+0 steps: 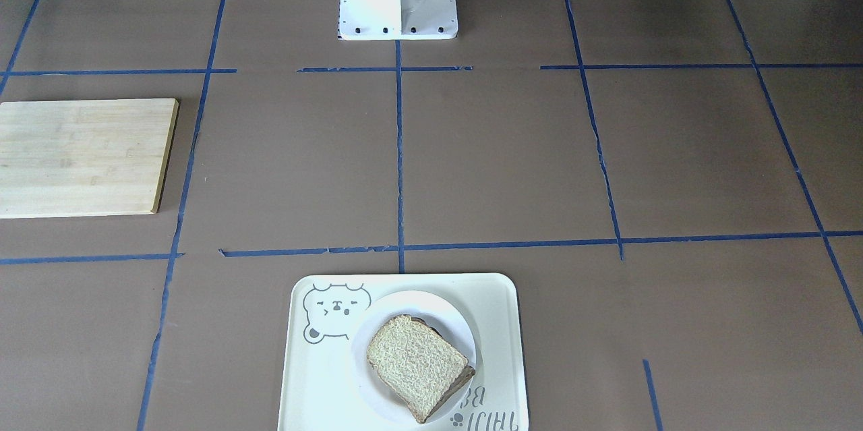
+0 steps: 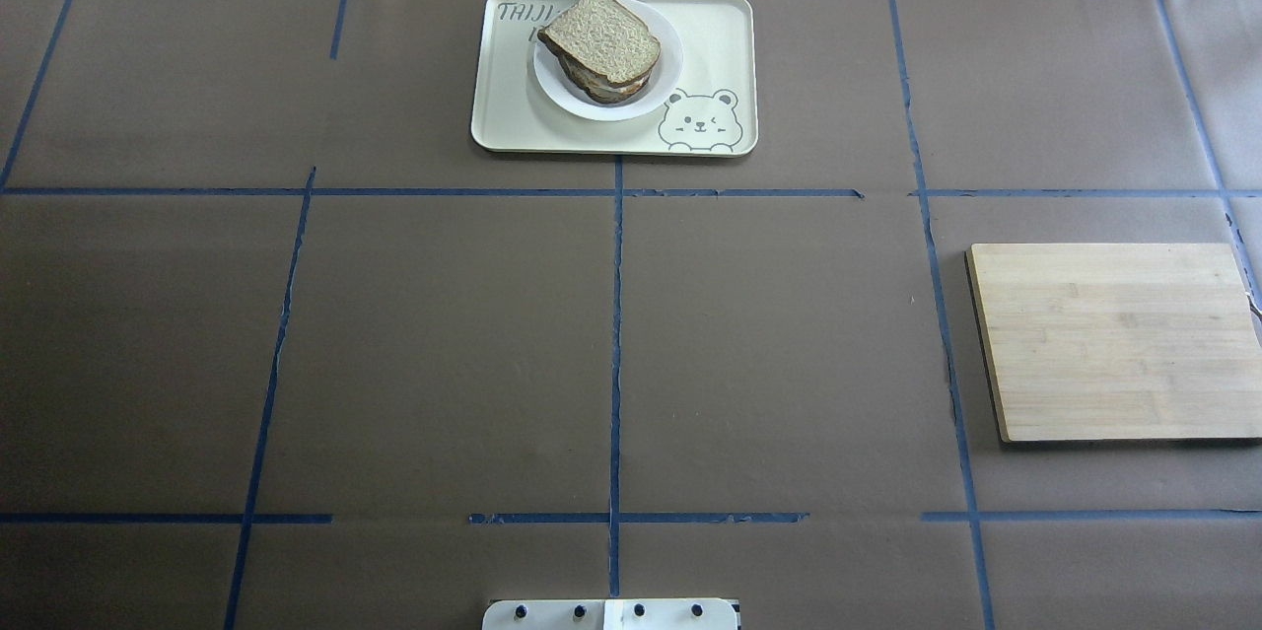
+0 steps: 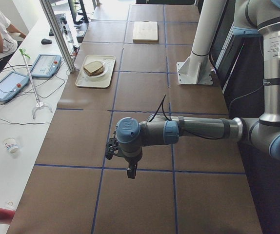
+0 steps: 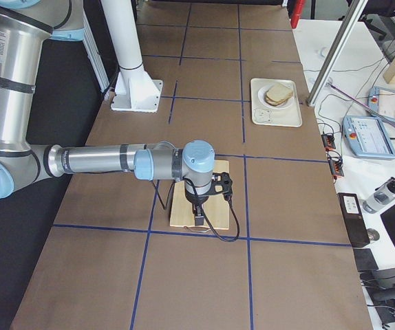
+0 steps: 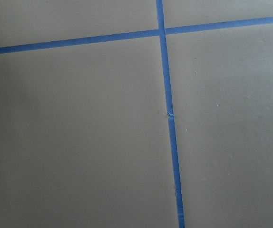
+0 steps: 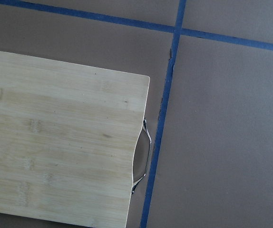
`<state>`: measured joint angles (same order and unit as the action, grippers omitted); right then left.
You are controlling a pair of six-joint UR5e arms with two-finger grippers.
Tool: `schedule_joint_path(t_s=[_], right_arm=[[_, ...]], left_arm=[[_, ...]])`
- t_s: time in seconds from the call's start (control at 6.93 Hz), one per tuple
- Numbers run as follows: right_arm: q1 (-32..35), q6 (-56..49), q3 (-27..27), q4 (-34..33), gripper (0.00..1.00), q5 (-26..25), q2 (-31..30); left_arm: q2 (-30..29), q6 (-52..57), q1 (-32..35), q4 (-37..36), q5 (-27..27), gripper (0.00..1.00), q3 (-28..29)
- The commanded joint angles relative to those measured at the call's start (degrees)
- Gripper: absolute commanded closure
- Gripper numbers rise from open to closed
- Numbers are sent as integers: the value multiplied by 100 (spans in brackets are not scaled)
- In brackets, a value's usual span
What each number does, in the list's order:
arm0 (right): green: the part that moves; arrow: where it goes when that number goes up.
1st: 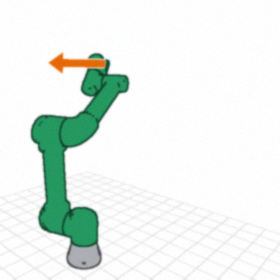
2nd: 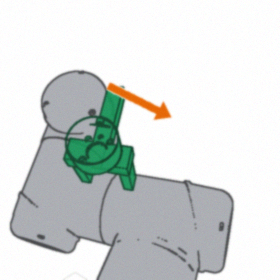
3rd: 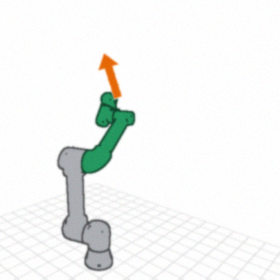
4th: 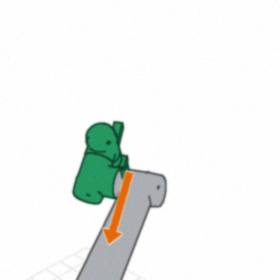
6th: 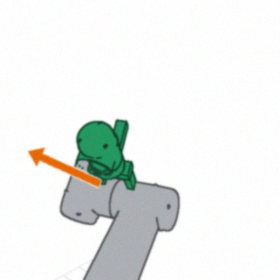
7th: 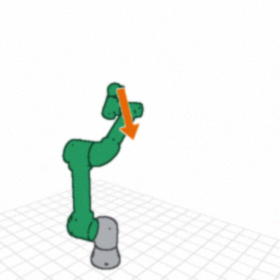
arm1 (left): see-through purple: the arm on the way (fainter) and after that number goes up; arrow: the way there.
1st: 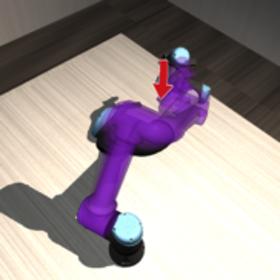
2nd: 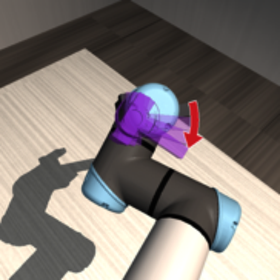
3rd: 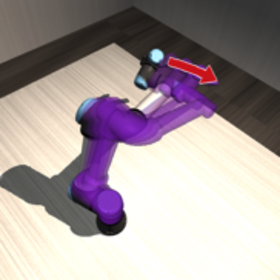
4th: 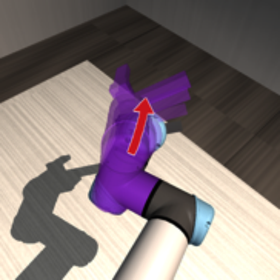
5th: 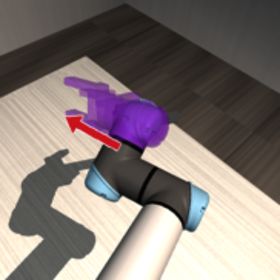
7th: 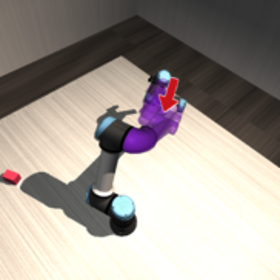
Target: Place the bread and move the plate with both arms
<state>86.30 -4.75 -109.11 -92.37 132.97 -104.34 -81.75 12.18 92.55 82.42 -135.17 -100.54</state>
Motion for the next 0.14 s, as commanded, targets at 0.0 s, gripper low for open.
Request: schedule_joint_path(t_s=[0.0], right_arm=[[-8,1,4,8,1,1,-7]], left_arm=[[1,3,0,-7,0,0,-53]])
